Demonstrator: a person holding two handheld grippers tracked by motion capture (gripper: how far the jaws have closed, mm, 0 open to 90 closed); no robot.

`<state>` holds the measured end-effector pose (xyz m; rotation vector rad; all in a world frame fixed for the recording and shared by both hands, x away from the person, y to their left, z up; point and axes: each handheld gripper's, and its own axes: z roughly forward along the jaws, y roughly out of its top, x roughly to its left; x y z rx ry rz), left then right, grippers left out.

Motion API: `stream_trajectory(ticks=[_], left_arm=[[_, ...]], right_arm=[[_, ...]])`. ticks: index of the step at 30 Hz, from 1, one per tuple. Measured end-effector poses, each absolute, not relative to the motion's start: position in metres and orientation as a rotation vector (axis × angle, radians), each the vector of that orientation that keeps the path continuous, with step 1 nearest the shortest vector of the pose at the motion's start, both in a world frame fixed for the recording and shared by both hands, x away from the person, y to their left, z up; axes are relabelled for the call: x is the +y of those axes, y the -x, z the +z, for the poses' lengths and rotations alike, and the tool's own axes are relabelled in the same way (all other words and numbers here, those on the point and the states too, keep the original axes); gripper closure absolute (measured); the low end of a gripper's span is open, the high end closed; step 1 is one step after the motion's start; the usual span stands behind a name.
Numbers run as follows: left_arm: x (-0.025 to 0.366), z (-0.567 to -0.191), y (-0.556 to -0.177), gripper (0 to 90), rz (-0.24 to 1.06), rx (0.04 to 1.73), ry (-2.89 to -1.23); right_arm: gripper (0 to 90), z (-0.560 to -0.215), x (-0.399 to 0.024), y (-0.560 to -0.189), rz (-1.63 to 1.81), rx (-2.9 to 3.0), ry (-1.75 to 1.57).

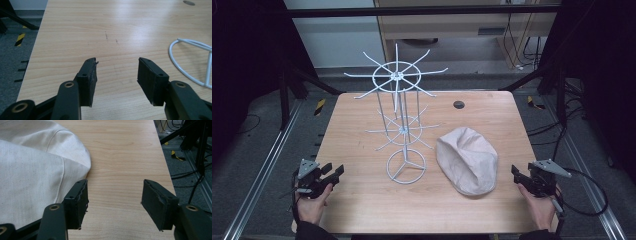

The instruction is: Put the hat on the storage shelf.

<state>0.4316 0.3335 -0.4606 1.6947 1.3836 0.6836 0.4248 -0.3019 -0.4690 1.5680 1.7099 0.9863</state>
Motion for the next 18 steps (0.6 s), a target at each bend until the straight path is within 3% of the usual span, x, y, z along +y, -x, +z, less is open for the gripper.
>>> stream_trajectory(ticks=[18], left_arm=[[0.330, -0.462, -0.435, 47.1, 0.686, 1.358, -1.746]], right_arm=[[32.4, -0.429, -0.268, -0.418, 1.040, 1.836, -1.450]])
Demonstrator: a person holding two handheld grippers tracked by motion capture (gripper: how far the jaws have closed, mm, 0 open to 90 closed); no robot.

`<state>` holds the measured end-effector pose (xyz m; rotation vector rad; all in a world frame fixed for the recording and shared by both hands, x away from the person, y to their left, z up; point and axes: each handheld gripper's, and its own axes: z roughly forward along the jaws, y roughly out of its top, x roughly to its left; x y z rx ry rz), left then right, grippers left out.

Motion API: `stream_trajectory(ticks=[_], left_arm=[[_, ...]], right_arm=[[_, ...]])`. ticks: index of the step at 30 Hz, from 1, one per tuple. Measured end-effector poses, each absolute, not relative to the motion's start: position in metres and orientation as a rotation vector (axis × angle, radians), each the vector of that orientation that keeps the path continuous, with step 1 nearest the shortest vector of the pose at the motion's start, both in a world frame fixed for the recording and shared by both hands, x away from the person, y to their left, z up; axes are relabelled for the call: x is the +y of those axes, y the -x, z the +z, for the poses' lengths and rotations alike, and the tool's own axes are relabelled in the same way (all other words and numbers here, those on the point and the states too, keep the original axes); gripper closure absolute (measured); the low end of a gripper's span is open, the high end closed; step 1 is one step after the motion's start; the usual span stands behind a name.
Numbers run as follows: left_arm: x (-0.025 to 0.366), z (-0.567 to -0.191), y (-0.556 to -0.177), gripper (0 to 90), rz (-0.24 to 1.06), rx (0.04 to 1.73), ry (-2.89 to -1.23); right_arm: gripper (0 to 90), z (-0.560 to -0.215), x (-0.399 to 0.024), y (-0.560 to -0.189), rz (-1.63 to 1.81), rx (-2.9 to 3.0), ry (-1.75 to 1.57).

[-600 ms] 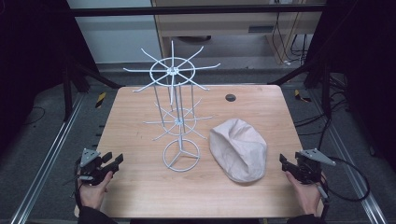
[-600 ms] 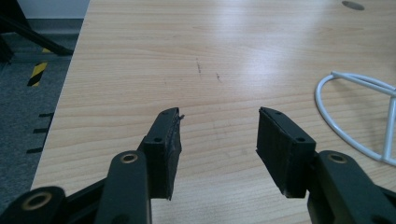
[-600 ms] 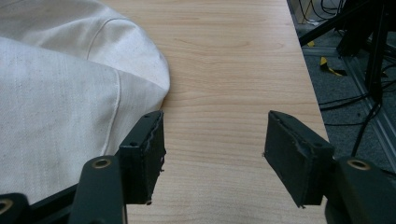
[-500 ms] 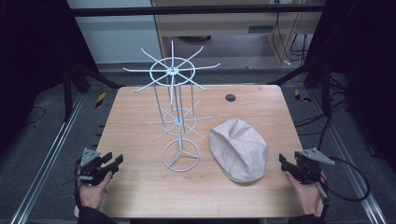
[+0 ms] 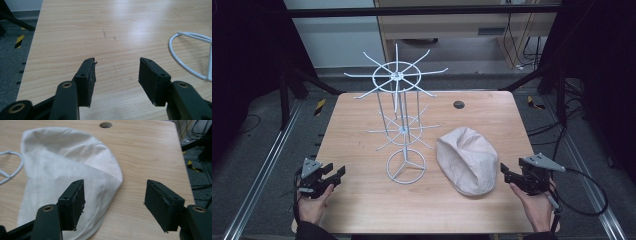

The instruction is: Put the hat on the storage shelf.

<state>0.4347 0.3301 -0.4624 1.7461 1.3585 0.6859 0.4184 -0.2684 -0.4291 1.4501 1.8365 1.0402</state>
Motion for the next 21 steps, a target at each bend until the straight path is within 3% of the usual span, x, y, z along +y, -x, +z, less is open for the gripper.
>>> stream_trajectory(ticks=[21], left_arm=[[0.325, -0.463, -0.439, 36.7, 0.676, 1.365, -1.809]], right_arm=[[31.0, -0.396, -0.224, -0.424, 1.019, 2.023, -1.320]])
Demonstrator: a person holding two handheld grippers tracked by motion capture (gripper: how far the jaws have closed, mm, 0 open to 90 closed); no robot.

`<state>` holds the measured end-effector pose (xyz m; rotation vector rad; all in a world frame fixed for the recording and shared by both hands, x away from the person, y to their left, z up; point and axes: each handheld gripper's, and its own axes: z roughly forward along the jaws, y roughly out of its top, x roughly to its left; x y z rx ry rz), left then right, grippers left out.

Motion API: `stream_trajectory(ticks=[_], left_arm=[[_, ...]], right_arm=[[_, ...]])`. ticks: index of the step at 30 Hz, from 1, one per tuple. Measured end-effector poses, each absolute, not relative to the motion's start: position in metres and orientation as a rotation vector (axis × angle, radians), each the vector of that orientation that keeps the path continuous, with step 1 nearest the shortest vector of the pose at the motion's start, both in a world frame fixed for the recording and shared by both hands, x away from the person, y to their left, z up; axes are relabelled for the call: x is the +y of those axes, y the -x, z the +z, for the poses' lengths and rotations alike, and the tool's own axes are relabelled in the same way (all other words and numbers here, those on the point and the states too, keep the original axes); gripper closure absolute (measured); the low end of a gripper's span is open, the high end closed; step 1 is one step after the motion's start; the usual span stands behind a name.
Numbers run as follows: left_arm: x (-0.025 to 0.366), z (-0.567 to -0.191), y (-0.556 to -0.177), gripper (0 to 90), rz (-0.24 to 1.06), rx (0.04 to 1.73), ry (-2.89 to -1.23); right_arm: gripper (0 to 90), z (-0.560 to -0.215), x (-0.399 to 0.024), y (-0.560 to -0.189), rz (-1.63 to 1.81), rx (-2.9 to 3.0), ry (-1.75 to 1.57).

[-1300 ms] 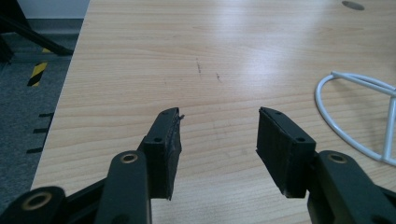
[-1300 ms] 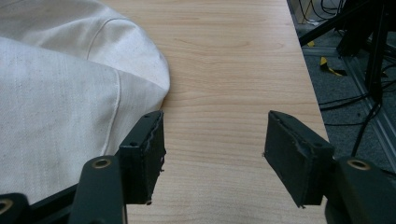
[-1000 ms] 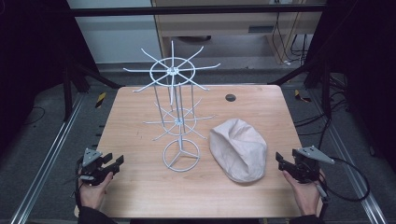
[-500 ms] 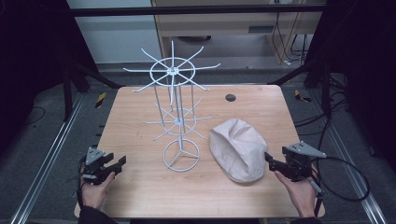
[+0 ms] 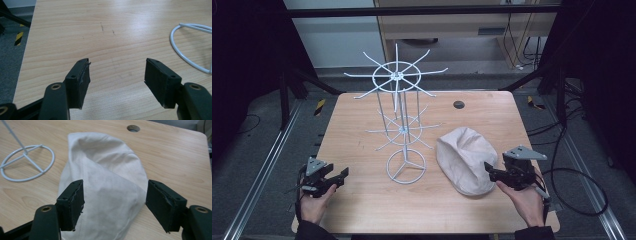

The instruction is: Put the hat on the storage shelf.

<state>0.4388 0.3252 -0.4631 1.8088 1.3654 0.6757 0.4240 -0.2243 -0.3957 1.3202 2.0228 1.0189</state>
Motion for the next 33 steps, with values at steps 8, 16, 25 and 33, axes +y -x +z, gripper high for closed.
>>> stream_trajectory(ticks=[8, 16, 25, 33], left_arm=[[0.324, -0.463, -0.440, 32.9, 0.656, 1.355, -1.809], [0.324, -0.464, -0.442, 31.6, 0.637, 1.361, -1.810], [0.323, -0.464, -0.443, 30.5, 0.625, 1.353, -1.820], [0.324, -0.464, -0.442, 30.4, 0.625, 1.358, -1.829]], right_arm=[[32.2, -0.386, -0.198, -0.438, 1.028, 2.103, -1.274], [33.6, -0.384, -0.177, -0.457, 1.003, 2.165, -1.256], [37.8, -0.386, -0.161, -0.468, 0.942, 2.233, -1.250], [41.8, -0.391, -0.153, -0.477, 0.879, 2.289, -1.255]])
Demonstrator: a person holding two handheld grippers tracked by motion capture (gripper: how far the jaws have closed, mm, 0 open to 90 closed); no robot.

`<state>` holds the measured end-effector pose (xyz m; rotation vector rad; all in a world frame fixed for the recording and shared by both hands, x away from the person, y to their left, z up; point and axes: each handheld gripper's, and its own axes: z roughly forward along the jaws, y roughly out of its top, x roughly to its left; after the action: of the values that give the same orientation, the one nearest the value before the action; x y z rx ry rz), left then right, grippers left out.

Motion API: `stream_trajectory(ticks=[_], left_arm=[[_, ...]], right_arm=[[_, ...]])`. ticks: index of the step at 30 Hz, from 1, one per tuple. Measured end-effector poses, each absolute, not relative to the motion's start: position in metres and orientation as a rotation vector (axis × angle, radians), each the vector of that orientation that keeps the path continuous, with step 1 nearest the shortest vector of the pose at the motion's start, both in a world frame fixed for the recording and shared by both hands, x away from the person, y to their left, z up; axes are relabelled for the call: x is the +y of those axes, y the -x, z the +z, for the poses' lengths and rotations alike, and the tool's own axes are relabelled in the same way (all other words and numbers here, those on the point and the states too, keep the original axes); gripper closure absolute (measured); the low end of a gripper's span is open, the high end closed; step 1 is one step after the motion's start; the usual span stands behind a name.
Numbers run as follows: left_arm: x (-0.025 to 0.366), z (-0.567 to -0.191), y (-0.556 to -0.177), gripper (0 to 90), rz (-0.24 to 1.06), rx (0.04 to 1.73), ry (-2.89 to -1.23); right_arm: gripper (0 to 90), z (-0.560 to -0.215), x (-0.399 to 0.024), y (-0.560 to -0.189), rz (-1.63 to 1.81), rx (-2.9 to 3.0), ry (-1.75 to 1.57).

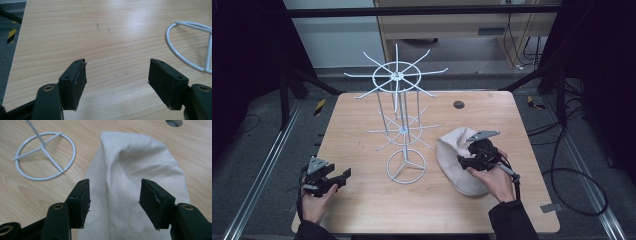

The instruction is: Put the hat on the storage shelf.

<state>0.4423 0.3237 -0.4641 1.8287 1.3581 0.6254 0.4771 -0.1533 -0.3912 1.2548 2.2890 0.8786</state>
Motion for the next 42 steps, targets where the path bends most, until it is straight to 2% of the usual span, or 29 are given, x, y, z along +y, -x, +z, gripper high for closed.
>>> stream_trajectory(ticks=[12, 21, 25, 34, 42], left_arm=[[0.324, -0.464, -0.442, 30.3, 0.635, 1.365, -1.835], [0.324, -0.465, -0.442, 30.5, 0.630, 1.366, -1.838], [0.324, -0.465, -0.442, 30.6, 0.630, 1.367, -1.839], [0.325, -0.465, -0.442, 31.2, 0.622, 1.371, -1.837], [0.325, -0.465, -0.443, 31.4, 0.617, 1.377, -1.836]], right_arm=[[45.5, -0.402, -0.142, -0.489, 0.777, 2.341, -1.252], [53.3, -0.415, -0.139, -0.499, 0.708, 2.359, -1.255], [60.0, -0.422, -0.138, -0.503, 0.680, 2.368, -1.263], [86.8, -0.426, -0.138, -0.506, 0.631, 2.365, -1.289], [88.2, -0.422, -0.144, -0.505, 0.684, 2.361, -1.302]])
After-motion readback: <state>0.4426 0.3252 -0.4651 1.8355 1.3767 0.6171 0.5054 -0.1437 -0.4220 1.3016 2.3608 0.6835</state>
